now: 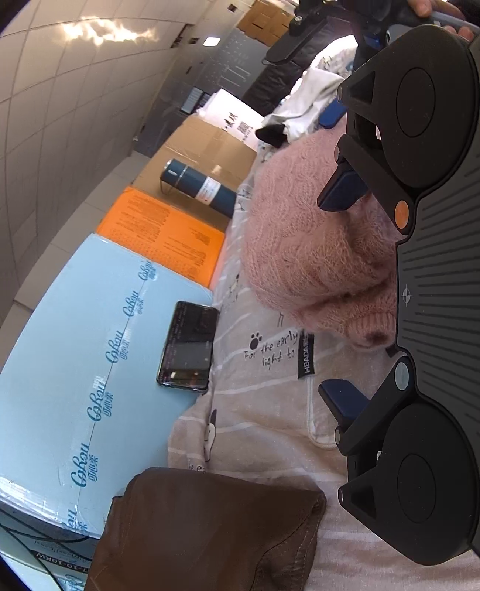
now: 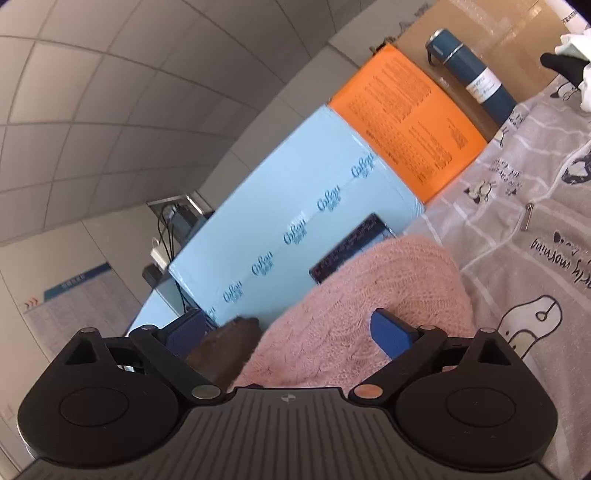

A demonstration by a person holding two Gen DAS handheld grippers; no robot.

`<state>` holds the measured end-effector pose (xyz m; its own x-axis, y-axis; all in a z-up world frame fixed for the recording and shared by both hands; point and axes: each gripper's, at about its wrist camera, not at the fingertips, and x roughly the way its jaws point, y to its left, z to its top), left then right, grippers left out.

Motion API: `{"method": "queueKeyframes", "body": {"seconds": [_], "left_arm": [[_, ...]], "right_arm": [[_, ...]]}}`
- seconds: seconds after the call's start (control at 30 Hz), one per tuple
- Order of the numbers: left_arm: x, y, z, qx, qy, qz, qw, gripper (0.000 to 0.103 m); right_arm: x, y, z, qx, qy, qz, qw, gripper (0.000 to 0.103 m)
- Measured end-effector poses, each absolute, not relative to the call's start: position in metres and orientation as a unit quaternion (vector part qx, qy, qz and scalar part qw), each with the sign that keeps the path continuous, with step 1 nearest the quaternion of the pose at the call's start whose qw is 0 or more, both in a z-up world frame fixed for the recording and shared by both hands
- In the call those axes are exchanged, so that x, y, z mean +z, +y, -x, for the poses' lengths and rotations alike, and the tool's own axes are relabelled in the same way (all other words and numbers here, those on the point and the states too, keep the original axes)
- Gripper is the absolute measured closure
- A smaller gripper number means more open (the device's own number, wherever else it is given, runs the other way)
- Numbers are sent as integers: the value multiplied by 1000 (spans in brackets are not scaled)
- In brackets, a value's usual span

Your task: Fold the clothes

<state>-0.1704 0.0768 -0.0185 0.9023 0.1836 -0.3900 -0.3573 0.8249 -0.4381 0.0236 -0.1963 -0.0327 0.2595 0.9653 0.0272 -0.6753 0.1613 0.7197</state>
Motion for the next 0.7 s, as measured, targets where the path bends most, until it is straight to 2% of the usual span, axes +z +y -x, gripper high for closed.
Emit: {"method": "queueKeyframes", "body": {"seconds": [0.1,0.27,0.47,0.6,0.63,0.67,0.7], "left_arm": [[-17,75,176,139,159,300,930,3],[-29,75,174,201,177,374,888,3],[-34,65,161,146,171,407,885,0],[-36,52,149,137,165,364,906,1],[-36,50,148,146,159,348,912,8],[-35,48,146,161,163,331,915,31],[-34,46,145,175,167,315,918,41]], "right_arm": [[-38,-208,-34,518,236,-357,741,0],[-52,-207,-53,453,302,-377,750,0],[-46,-184,-44,463,317,-283,778,0],[-45,-179,-35,495,321,-258,765,1],[-45,-179,-34,496,320,-256,765,2],[-44,-179,-32,496,318,-256,767,4],[-44,-180,-31,495,316,-255,768,10]]}}
